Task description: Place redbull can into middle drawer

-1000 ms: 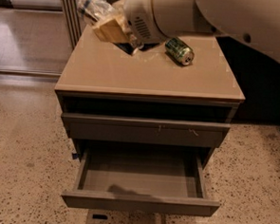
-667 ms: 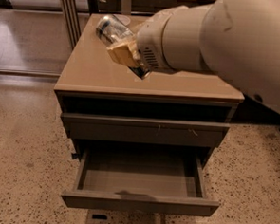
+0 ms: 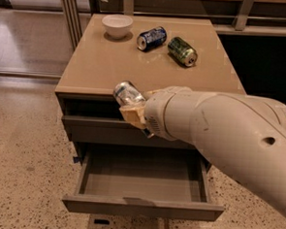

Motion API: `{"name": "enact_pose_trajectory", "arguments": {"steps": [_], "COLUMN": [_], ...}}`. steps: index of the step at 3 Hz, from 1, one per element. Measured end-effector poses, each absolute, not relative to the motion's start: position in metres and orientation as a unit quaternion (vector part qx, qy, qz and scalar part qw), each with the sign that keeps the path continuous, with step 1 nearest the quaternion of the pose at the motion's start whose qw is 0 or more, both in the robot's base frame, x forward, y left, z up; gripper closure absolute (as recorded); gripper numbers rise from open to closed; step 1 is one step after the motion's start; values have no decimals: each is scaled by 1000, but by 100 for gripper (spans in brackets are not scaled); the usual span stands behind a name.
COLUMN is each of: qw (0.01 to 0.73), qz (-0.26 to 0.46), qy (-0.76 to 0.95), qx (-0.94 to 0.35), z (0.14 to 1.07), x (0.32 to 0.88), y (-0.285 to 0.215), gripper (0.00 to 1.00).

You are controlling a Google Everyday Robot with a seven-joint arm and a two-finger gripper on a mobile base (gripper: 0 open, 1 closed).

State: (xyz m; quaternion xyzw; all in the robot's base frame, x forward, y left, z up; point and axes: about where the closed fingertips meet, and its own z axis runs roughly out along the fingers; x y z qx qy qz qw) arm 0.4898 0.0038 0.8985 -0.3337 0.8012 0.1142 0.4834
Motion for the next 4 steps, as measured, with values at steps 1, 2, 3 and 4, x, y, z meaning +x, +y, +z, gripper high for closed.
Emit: {"name": "enact_pose_trajectory", "arguments": {"steps": [1, 2, 3, 4], "qw": [484, 458, 425, 403], "qz": [115, 135, 176, 208], "qy": [800, 815, 825, 834], "qx": [-335, -329, -329, -315], "z": [899, 862, 814, 769], "x": [490, 498, 506, 505], "y": [5, -8, -21, -36], "gripper": [100, 100, 100, 100]}}
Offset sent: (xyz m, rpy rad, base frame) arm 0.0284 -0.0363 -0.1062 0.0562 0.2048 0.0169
